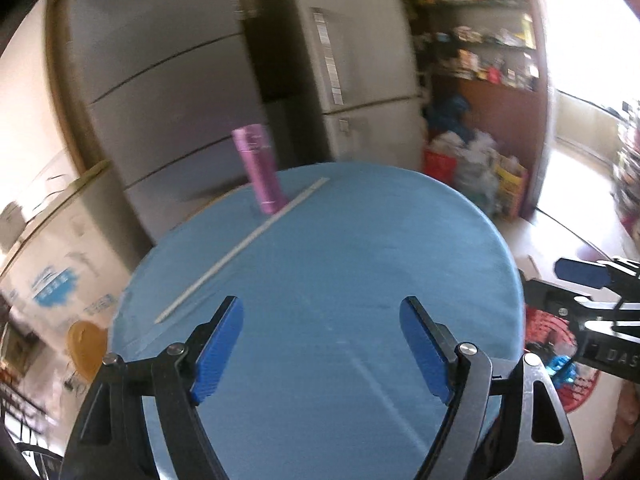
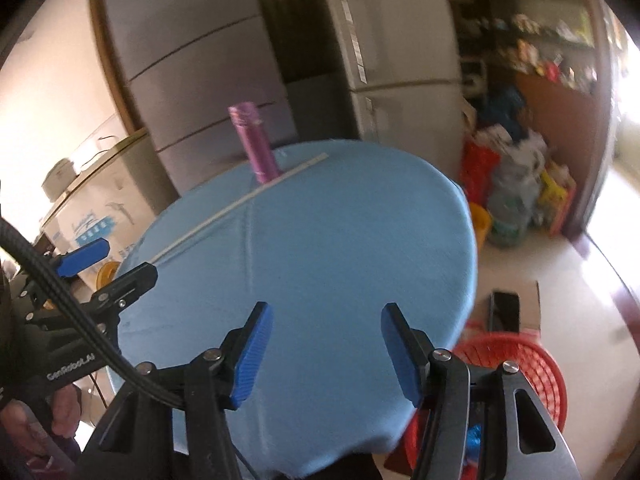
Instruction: Collect trash
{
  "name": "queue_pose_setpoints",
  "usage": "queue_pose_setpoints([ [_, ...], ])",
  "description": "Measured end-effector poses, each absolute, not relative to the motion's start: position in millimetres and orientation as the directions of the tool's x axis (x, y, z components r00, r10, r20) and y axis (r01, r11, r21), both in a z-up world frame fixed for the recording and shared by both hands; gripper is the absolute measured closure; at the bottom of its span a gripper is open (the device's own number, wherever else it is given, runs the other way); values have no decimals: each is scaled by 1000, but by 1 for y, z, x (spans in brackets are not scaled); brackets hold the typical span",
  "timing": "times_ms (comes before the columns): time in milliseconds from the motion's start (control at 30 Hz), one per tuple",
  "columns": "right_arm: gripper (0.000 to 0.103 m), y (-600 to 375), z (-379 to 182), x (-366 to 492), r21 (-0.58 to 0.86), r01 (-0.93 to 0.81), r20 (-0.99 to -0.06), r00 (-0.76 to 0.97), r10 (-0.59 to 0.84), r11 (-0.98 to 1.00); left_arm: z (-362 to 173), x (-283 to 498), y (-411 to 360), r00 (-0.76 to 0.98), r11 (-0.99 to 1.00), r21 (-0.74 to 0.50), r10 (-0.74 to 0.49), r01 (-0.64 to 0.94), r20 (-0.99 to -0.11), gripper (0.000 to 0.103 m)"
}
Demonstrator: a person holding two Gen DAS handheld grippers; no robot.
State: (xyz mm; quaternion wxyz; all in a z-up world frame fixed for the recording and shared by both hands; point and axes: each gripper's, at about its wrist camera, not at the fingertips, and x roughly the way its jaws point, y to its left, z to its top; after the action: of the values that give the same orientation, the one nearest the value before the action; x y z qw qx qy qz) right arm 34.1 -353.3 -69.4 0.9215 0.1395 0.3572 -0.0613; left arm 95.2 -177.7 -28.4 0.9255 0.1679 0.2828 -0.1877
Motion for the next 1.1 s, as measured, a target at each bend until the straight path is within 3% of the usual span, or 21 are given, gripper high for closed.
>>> queue_pose_setpoints([
  [600, 39, -263, -44, 66, 164, 58, -613, 788, 56, 985, -11, 103, -76, 836, 957, 168, -113, 237, -538, 21],
  [733, 39, -245, -40, 66, 150, 35, -605, 794, 64, 988, -5, 94, -61, 849, 964, 155, -108, 217, -516, 12],
  [1100, 36, -215, -29, 63, 126, 19, -579, 813, 58, 992, 6, 84, -28, 870, 975, 140, -87, 175, -485, 11],
])
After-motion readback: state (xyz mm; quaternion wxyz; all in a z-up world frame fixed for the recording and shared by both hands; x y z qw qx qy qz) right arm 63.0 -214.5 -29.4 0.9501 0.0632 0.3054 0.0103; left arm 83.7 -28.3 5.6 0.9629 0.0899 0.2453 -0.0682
